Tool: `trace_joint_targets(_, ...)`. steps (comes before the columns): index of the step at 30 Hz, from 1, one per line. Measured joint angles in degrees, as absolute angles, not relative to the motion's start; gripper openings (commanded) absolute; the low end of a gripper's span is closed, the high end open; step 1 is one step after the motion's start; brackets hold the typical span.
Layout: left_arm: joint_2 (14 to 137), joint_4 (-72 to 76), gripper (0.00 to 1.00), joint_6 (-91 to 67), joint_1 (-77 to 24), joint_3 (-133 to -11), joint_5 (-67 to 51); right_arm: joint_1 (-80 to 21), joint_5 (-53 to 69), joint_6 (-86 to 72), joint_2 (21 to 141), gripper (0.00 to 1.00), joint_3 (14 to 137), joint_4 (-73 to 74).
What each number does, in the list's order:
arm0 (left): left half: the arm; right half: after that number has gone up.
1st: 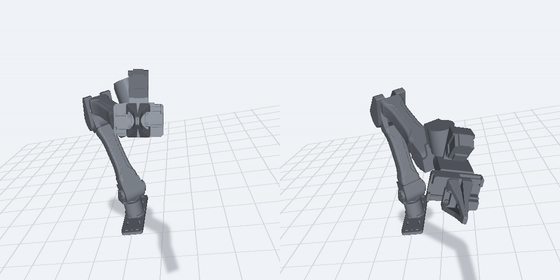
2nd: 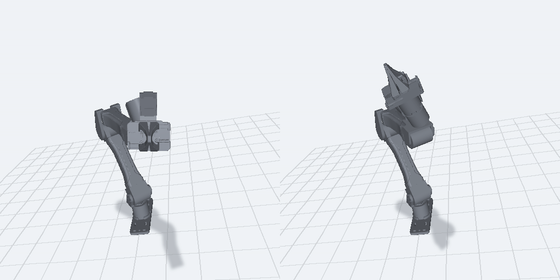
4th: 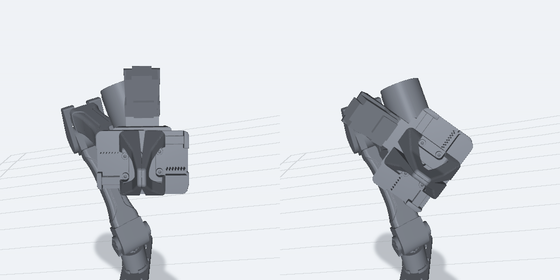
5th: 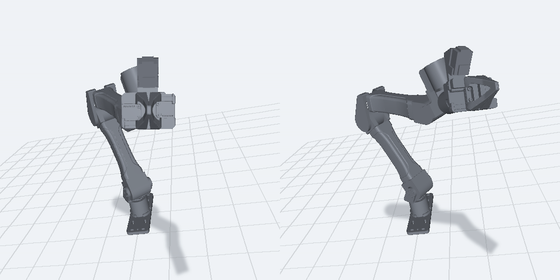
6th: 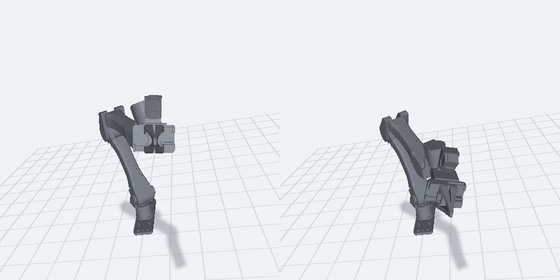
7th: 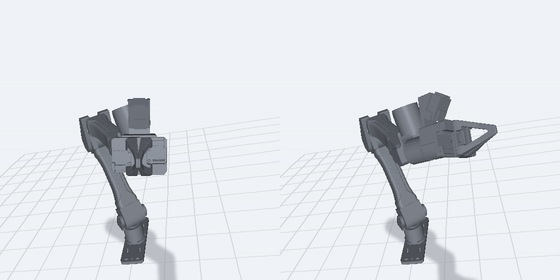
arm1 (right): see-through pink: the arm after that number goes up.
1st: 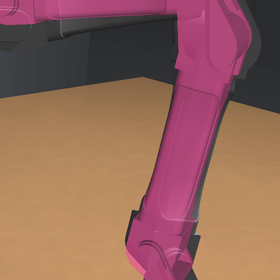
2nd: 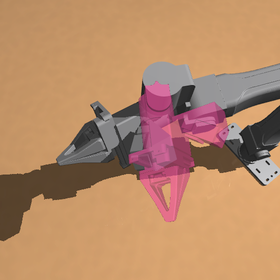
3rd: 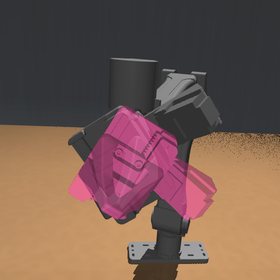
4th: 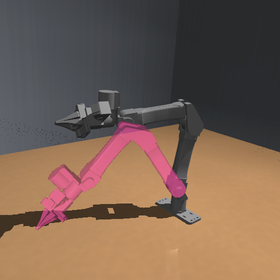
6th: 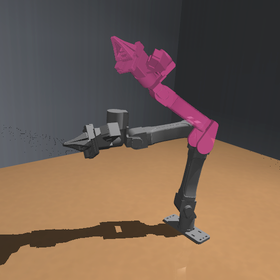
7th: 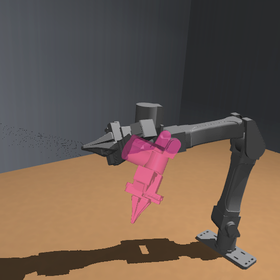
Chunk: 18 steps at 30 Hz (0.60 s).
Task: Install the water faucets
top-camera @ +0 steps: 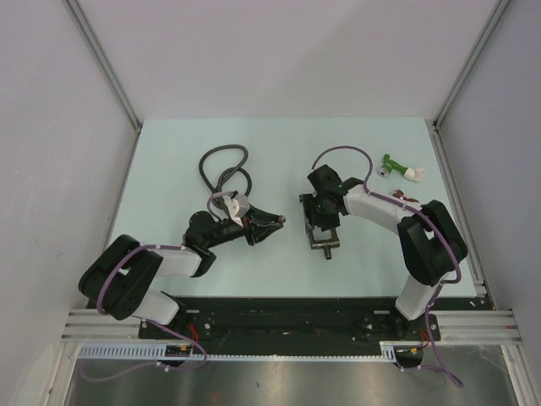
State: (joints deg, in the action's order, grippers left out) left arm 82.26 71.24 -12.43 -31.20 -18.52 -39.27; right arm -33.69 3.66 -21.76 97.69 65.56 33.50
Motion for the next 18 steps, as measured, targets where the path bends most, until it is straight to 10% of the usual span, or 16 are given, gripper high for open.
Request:
trace_joint_targets(13, 81.97, 70.32, 0.36, -11.97, -31.09, -18.52, -39.27, -36.21, 3.46, -21.76, 107.13, 0.37, 70.19, 34.48)
trace_joint_targets(18, 81.95, 70.24, 0.36, -11.99, -31.09, -18.52, -39.29, -37.39, 2.74, -21.85, 108.12, 0.0, 71.2, 34.61)
